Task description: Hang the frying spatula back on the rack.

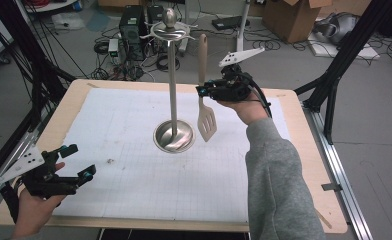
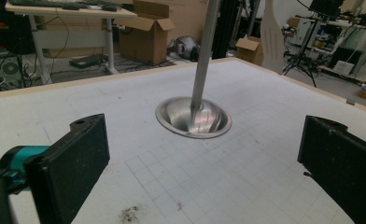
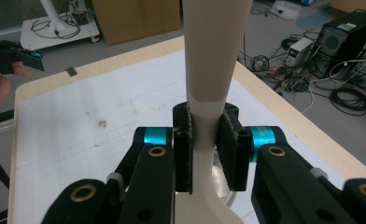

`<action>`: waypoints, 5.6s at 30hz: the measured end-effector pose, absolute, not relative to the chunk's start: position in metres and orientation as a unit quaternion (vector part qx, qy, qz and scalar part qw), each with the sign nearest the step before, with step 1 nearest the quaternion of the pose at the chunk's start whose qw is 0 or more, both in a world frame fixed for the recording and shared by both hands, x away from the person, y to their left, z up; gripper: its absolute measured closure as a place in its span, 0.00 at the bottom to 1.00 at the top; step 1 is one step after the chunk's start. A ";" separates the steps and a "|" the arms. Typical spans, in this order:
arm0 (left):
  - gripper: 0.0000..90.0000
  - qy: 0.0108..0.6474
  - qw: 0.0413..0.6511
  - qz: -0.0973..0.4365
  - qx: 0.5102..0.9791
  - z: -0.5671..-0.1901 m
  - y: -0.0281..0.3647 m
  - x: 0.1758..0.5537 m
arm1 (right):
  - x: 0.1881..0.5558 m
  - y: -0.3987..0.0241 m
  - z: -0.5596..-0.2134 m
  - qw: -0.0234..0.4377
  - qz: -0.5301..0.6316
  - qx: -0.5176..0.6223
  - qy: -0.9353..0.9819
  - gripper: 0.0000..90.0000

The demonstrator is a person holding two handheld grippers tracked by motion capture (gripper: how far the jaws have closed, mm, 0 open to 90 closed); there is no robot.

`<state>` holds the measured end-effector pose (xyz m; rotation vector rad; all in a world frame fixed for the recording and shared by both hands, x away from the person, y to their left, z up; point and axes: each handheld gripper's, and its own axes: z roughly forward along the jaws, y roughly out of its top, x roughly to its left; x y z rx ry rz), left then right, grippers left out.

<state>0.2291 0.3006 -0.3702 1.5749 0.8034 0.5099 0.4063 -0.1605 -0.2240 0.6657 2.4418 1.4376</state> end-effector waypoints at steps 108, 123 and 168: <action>0.03 0.358 0.597 0.222 0.682 -0.374 0.304 0.228 | 0.396 -0.139 -0.231 0.135 0.512 0.213 0.821 0.31; 0.03 0.364 0.594 0.221 0.682 -0.377 0.302 0.231 | 0.385 -0.165 -0.250 0.145 0.538 0.243 0.794 0.17; 0.03 0.362 0.592 0.222 0.685 -0.381 0.291 0.242 | 0.322 -0.235 -0.297 0.190 0.572 0.274 0.749 0.16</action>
